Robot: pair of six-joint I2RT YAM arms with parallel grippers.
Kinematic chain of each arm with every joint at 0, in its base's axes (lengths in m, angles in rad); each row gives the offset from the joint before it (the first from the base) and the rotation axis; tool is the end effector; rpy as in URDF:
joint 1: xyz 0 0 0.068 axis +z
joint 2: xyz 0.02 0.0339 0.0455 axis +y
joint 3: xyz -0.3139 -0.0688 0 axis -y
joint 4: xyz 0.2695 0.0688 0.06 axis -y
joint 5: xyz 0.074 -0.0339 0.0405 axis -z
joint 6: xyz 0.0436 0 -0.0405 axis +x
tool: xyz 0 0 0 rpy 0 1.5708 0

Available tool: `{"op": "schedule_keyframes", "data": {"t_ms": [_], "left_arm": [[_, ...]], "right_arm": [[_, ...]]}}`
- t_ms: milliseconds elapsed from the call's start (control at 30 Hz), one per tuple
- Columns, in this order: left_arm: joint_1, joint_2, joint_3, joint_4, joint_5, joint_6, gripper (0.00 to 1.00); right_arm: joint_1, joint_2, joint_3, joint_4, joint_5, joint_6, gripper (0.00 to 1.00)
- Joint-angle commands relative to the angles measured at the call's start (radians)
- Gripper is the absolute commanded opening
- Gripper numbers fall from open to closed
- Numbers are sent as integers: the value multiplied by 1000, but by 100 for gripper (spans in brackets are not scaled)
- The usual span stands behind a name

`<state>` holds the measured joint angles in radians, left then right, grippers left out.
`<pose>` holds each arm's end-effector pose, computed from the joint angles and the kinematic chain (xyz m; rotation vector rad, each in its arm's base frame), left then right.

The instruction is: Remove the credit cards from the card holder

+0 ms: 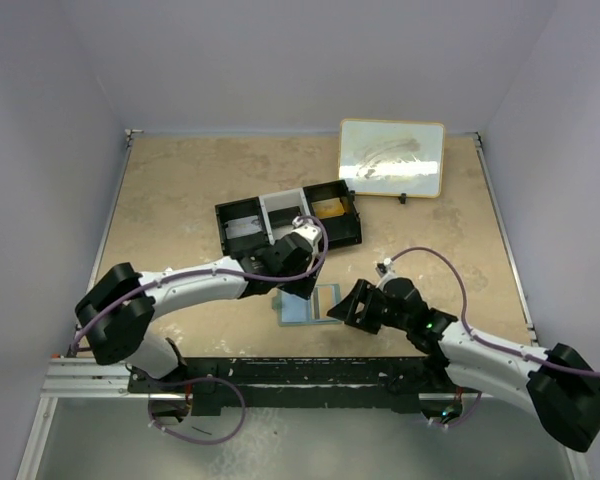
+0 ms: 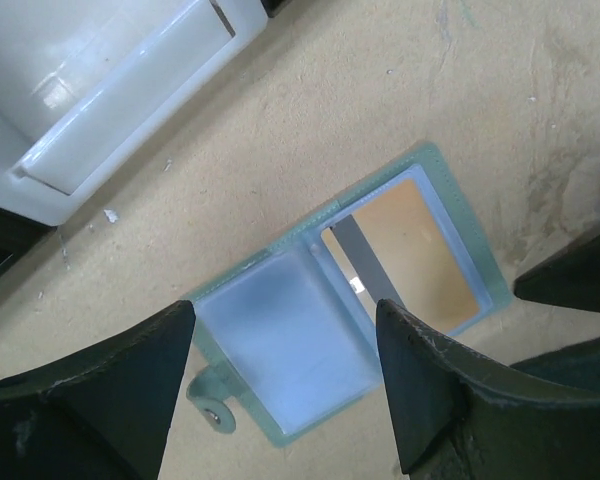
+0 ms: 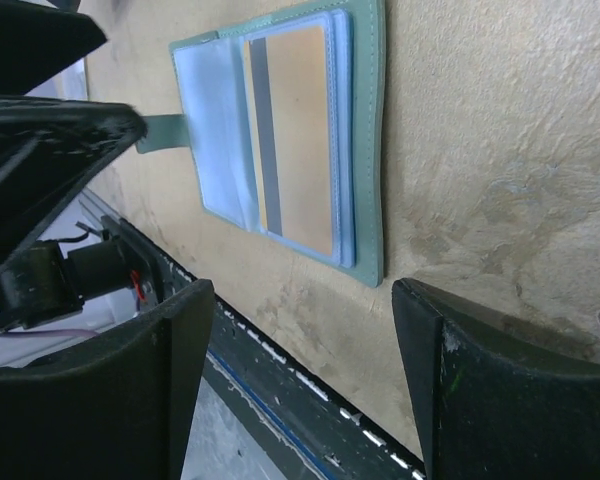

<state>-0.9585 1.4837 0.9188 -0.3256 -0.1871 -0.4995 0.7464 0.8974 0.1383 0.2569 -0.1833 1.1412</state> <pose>0.1940 -0.2621 0.2418 0.4847 2.4372 -0.4117 0.1146 0.1168 0.1607 0.3360 2.3326 1.2545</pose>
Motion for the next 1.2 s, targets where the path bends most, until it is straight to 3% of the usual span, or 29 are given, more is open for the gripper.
{"op": "schedule_keyframes", "data": {"t_ms": [0,367,600,833,967,1167], "left_arm": [[-9,68,42,42,-11,40,71],[-9,173,6,130,36,36,69],[-9,89,-102,159,98,3,64],[-11,-22,-215,218,148,-93,62],[-26,-86,-310,287,152,-181,61],[-104,-126,-401,394,113,-316,59]], "right_arm": [[7,-26,-45,-13,7,36,75],[7,-25,-57,31,-57,31,75],[8,66,-38,80,-48,62,75],[-4,108,46,65,78,92,78],[-14,198,136,19,95,16,79],[-17,407,282,48,-17,-113,79]]}}
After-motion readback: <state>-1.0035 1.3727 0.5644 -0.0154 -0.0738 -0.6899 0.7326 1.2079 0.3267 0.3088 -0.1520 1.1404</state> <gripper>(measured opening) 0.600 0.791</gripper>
